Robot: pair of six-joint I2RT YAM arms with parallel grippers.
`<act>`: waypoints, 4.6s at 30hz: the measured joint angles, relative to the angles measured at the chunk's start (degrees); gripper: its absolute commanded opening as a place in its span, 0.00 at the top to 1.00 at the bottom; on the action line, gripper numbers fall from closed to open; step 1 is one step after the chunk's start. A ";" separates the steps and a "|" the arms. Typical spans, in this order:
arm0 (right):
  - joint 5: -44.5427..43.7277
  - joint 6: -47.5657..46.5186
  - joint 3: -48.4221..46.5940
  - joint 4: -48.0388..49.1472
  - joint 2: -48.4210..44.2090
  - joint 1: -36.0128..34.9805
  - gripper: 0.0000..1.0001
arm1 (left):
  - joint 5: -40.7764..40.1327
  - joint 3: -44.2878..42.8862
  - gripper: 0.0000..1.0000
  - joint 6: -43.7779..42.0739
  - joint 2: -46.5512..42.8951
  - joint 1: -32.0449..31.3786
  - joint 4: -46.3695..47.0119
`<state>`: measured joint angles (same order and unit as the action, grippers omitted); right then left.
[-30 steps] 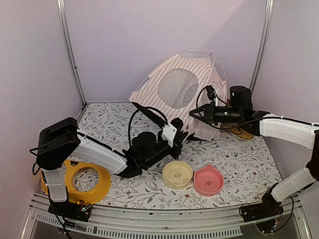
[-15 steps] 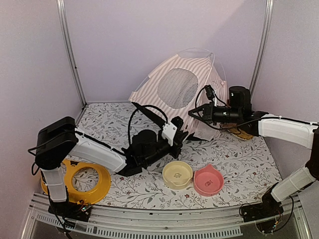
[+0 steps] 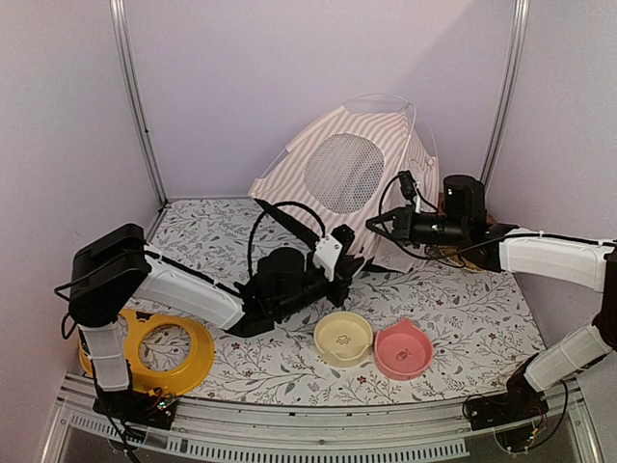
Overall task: Set up the pet tent
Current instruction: Insert the tent pole into the pole socket of the pet tent, then place the tent at the center of the board, then adjust the tent at the center of the board.
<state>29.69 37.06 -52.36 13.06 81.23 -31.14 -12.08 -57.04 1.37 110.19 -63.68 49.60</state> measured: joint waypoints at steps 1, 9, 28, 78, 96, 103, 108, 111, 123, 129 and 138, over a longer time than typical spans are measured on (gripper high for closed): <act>-0.15 0.00 0.22 0.07 -0.26 -0.02 1.00 | 0.20 0.00 1.00 0.17 0.00 0.00 0.02; -0.66 -0.02 0.31 0.31 -0.42 -0.59 1.00 | 0.90 -0.09 1.00 0.70 -0.04 0.13 -0.28; -3.69 0.26 3.39 4.96 -0.26 -1.99 1.00 | 4.02 -1.31 0.95 4.55 -1.05 1.73 -6.14; -18.21 -14.88 -14.69 -12.63 8.48 -18.18 0.18 | -5.77 6.29 0.47 22.36 -32.70 16.39 -36.68; -22.27 -15.47 -1.77 -14.32 -2.75 -5.16 0.14 | -2.95 -4.66 0.72 20.50 -17.20 16.70 -43.04; -25.59 -15.47 -0.26 -11.91 -2.93 -5.07 0.08 | -6.91 -4.70 0.77 18.23 -17.25 20.92 -46.95; -26.77 -15.56 1.05 -11.56 -3.65 -4.79 0.01 | -8.39 -4.72 0.73 17.70 -18.36 25.73 -49.27; -27.69 -15.69 1.51 -11.63 -5.40 -4.72 0.01 | -9.53 -5.09 0.70 17.44 -18.78 27.82 -50.95; -34.49 -13.09 2.97 -12.66 -13.38 -4.42 0.01 | -8.74 -5.01 0.48 17.55 -26.53 28.98 -53.70; -36.85 -13.29 2.97 -15.17 -13.81 -4.42 0.01 | -6.38 -0.11 0.46 18.62 -36.52 24.00 -53.09; -39.04 -13.68 2.97 -19.28 -14.82 -4.42 0.01 | -1.14 6.91 0.45 21.84 -35.36 15.61 -47.69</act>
<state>-9.34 23.38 -49.39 -6.22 66.41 -35.55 -13.21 -50.13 23.20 74.83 -48.07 1.91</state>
